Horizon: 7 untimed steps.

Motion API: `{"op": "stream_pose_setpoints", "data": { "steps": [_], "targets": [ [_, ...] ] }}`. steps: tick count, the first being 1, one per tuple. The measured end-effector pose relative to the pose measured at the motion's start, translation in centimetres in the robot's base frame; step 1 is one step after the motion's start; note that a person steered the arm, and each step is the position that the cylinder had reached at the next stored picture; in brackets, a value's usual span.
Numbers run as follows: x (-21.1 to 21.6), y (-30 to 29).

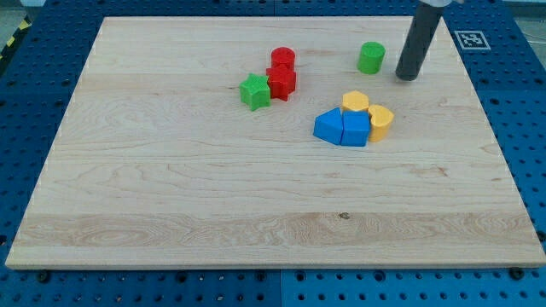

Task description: Slightly move the green circle upwards

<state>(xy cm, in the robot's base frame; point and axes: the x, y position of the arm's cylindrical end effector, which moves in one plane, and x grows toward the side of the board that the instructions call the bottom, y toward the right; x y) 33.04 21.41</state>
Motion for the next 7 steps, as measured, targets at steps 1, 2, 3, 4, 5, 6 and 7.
{"op": "stream_pose_setpoints", "data": {
  "steps": [1, 2, 3, 4, 5, 6, 7],
  "targets": [
    [-1.2, 3.3],
    [-2.3, 3.2],
    [-2.5, -0.3],
    [-3.6, -3.9],
    [-4.4, -6.8],
    [-6.5, -8.0],
    [-6.6, -9.2]
  ]
}}
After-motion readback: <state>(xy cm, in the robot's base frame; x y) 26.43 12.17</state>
